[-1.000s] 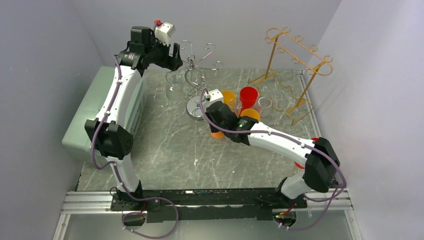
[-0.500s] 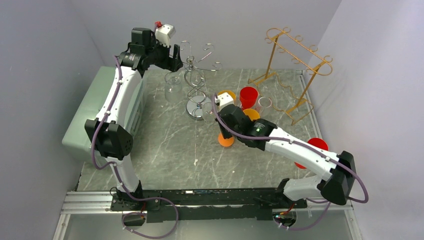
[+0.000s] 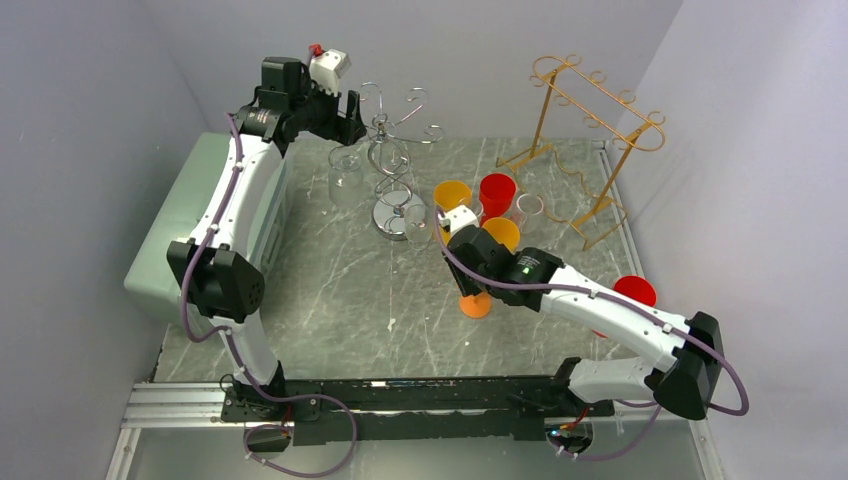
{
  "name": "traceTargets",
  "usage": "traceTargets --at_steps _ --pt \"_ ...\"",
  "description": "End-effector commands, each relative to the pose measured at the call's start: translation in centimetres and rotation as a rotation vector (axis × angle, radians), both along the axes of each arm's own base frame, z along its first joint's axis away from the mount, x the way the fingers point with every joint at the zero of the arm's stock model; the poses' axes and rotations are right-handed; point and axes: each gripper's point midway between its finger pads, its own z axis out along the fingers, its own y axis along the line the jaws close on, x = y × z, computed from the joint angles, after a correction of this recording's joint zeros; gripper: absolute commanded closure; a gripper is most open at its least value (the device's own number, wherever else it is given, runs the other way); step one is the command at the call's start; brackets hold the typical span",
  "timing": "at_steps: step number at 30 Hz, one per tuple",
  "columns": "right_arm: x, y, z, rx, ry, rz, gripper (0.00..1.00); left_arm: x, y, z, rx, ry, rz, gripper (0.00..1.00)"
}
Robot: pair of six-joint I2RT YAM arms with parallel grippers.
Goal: Place the wine glass upside down on the wine glass rack
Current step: Move the wine glass to the center of the board, then move the wine rack to the center of the board.
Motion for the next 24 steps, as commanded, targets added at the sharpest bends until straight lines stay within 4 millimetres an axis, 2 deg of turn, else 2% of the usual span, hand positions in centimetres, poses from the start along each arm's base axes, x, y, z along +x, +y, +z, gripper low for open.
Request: traceTargets --at_steps 1,3,6,8,10,12,16,20,24 --pt "0.3 0.1 1.6 0.030 -0.042 -0.007 0.56 -1.3 -0.8 2.8 -0.041 -0.044 -0.033 0.13" --pt "0.8 0.1 3.0 0.030 -0.069 -0.014 0.48 -1.3 -0.8 3.0 -0.047 -0.047 -0.034 0.12" --pt "1.6 0.6 6.3 0.070 -0.133 0.001 0.38 -1.5 -0.9 3.0 -0.049 -0.045 -0.037 0.12" --pt "2.0 1.8 8.6 0.119 -0.173 0.036 0.33 -1.5 -0.8 3.1 -0.047 -0.049 -0.035 0.12" --pt "2.3 3.2 9.7 0.158 -0.191 0.080 0.32 -1.5 -0.8 3.1 -0.046 -0.049 -0.035 0.12" --pt "2.6 5.0 9.4 0.167 -0.191 0.134 0.32 -1.6 -0.8 3.2 -0.046 -0.049 -0.034 0.12" --pt "3.3 8.3 7.2 0.158 -0.237 0.249 0.36 -1.6 -0.8 3.1 -0.044 -0.049 -0.036 0.12" --pt "4.7 10.3 5.5 0.119 -0.274 0.312 0.37 -1.6 -0.8 3.3 -0.047 -0.048 -0.038 0.12" --pt "6.4 12.0 4.7 0.094 -0.370 0.364 0.37 -1.7 -0.8 3.2 -0.044 -0.048 -0.039 0.12"
